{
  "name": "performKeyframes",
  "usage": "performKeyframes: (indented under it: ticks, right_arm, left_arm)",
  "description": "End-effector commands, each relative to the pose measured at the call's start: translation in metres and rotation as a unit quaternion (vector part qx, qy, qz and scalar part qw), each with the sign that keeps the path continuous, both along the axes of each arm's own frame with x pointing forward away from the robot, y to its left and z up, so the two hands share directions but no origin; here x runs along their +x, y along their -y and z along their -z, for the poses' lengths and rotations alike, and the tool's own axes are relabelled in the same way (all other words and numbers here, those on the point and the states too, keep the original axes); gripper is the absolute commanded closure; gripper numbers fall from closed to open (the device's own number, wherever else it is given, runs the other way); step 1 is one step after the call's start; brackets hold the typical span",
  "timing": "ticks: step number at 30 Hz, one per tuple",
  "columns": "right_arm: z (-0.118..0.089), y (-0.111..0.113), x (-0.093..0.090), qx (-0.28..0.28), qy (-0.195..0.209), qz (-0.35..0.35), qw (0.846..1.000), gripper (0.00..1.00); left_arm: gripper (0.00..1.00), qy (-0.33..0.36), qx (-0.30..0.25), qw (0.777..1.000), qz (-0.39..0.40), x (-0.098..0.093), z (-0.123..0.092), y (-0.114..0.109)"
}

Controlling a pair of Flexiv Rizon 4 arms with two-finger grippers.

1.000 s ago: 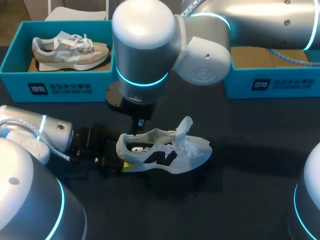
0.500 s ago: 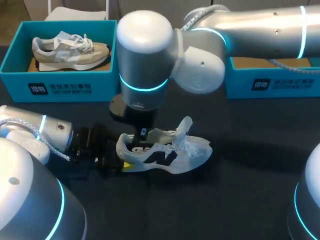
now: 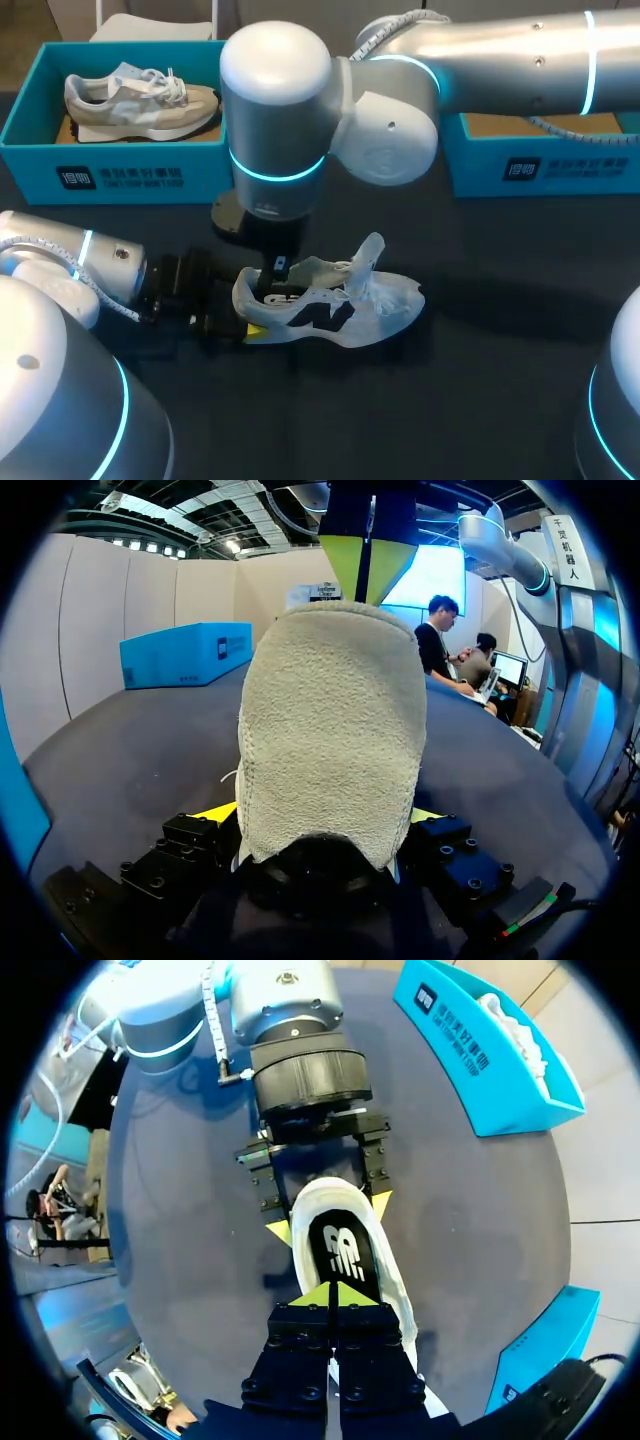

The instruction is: Take the shoe out of the shoebox, open the shoe tongue, remove and reinsert the insole, then place the shoe into the shoebox

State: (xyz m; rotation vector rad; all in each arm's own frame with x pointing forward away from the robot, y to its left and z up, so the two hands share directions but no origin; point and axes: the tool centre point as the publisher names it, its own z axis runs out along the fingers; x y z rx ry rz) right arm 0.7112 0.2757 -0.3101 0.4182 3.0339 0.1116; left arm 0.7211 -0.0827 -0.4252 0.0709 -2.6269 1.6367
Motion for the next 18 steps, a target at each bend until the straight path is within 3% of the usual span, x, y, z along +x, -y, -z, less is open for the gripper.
performKeyframes:
  ticks: [1, 7, 18]
  right_arm:
    - [0.008, 0.002, -0.003, 0.0, -0.004, 0.001, 1.0, 1.0]
    - [0.021, 0.006, -0.004, -0.016, -0.009, -0.008, 1.0, 1.0]
    - [0.04, 0.007, 0.015, -0.02, -0.029, -0.042, 0.999, 1.0]
  left_arm:
    - [1.0, 0.0, 0.002, 1.0, 0.0, 0.002, 0.003, -0.001]
    - [1.0, 0.0, 0.002, 1.0, 0.0, 0.002, 0.003, -0.001]
    - [1.0, 0.0, 0.002, 1.0, 0.0, 0.002, 0.003, -0.001]
